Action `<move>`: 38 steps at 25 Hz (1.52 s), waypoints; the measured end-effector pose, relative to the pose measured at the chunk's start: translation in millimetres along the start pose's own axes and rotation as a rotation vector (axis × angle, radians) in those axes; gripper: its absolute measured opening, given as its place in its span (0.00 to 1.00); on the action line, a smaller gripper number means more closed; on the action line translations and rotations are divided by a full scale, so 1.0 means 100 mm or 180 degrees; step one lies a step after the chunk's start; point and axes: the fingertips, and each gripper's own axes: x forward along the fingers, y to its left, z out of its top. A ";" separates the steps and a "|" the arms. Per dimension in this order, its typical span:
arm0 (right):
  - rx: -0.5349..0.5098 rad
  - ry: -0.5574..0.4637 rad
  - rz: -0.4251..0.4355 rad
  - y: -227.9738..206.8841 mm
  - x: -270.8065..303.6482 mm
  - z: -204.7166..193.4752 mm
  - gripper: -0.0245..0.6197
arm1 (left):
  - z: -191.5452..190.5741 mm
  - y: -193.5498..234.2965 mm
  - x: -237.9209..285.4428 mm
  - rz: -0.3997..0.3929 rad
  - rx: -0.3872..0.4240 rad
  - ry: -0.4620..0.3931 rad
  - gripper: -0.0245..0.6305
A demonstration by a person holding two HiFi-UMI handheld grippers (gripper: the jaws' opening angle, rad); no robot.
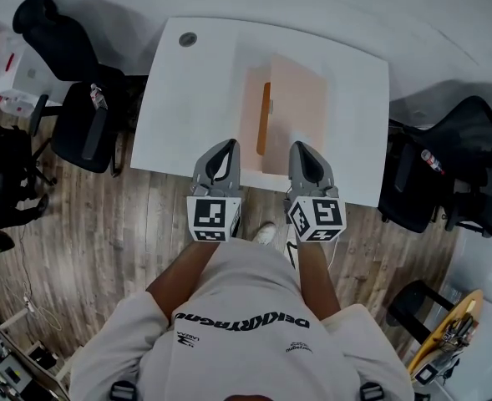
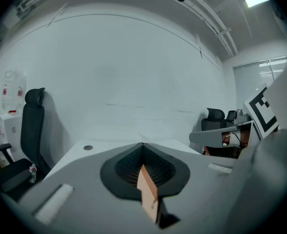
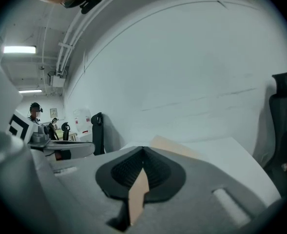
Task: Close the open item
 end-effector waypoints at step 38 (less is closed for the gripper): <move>0.0141 0.0922 -0.0299 -0.45 0.82 -0.74 0.04 | -1.60 0.47 0.82 -0.0099 -0.0536 0.1404 0.04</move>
